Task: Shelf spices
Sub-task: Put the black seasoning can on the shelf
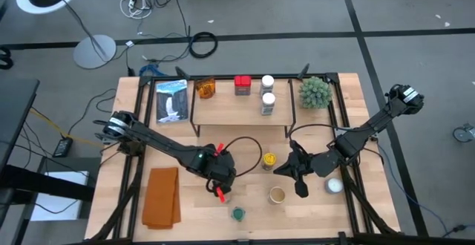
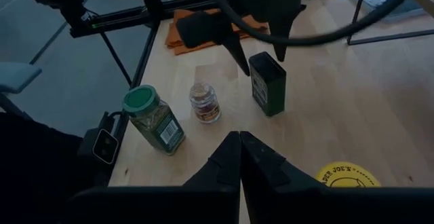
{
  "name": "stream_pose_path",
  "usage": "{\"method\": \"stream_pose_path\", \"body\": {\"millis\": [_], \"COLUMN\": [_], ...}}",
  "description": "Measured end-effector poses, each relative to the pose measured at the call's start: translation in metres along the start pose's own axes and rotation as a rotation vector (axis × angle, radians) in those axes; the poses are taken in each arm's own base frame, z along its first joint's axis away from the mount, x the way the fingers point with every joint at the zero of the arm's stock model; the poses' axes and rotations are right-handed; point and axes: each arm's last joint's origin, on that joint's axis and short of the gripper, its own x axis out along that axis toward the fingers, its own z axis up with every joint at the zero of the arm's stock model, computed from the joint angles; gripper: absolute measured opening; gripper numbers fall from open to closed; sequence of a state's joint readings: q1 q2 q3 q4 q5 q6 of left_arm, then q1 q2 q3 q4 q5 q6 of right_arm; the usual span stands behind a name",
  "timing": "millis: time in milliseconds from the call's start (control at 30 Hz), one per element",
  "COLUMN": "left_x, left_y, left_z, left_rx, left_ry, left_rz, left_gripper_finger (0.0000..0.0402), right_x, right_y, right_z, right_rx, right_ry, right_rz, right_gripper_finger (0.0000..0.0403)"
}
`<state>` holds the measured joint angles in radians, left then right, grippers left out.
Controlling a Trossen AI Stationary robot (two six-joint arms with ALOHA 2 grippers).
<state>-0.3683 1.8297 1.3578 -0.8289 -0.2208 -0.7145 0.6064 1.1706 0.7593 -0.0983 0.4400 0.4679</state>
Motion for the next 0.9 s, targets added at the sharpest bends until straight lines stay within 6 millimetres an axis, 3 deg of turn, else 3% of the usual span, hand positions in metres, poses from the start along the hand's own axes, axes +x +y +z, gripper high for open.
{"method": "stream_pose_path", "body": {"millis": [233, 533, 767, 900], "left_x": [0.012, 0.006, -0.010, -0.030], "left_y": [0.002, 0.001, -0.002, -0.005], "left_z": [-0.006, -0.002, 0.007, 0.017], "left_rx": [0.008, 0.026, 0.054, 0.103], "left_ry": [0.000, 0.004, 0.002, -0.005], "left_rz": [-0.008, -0.017, -0.019, -0.024], "left_gripper_finger": [0.0236, 0.0125, 0.0126, 0.0140], "right_x": [0.000, 0.000, 0.000, 0.000], "right_y": [0.000, 0.000, 0.000, 0.000], "right_z": [0.000, 0.000, 0.000, 0.000], "right_rx": [-0.001, 0.000, 0.000, 0.000], "right_ry": [0.002, 0.000, 0.000, 0.000], "right_rz": [-0.001, -0.001, -0.002, -0.002], "right_gripper_finger": [0.0002, 0.0004, 0.0005, 0.0007]}}
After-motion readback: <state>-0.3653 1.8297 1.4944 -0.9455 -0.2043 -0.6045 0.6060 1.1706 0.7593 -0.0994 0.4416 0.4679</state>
